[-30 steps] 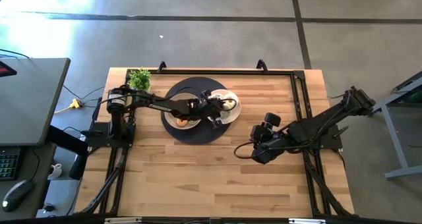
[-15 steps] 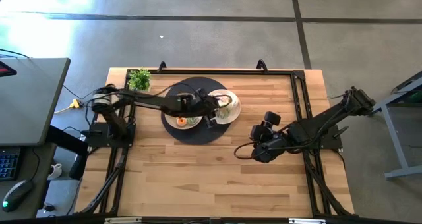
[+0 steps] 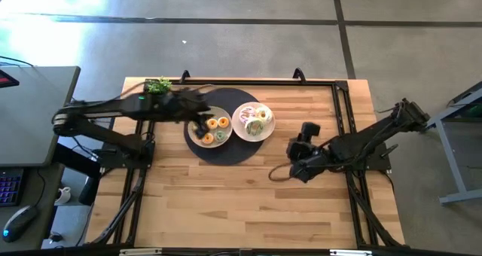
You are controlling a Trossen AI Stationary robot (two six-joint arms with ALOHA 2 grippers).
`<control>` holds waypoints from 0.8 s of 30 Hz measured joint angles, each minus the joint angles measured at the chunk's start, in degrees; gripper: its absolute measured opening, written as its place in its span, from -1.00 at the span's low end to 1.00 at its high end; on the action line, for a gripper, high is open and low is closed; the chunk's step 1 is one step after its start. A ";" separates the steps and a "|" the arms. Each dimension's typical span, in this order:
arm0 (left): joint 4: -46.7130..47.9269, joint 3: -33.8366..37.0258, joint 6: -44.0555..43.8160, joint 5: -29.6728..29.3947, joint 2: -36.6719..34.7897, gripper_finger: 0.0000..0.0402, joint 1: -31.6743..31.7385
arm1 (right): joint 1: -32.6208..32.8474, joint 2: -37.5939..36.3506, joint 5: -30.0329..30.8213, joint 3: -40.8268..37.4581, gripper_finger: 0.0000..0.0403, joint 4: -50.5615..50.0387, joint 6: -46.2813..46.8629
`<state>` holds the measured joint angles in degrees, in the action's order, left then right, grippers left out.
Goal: Pick & Place donuts
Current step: Return to Home Position
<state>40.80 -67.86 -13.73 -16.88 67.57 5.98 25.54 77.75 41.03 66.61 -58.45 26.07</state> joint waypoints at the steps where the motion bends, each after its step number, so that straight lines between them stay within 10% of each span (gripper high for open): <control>1: 2.02 -0.02 -0.58 0.00 -1.88 -0.39 -0.04 | -0.65 -0.67 0.28 -0.02 -0.07 -0.78 0.65; 8: 7.58 7.66 -5.47 -2.23 -16.86 -0.39 -3.78 | -5.08 -9.14 0.18 -0.13 -0.07 -6.61 5.47; 13: 5.68 18.68 -7.63 -6.17 -30.14 -0.39 -6.74 | -6.01 -19.78 0.41 -9.17 -0.07 7.00 -1.36; 24: -7.82 38.55 -1.74 -1.96 -54.77 -0.39 -7.52 | -17.12 -48.42 -26.50 -37.66 -0.07 44.71 -19.51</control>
<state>32.98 -29.31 -15.47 -18.85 12.80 -1.54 8.42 29.34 14.53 28.95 -13.74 6.56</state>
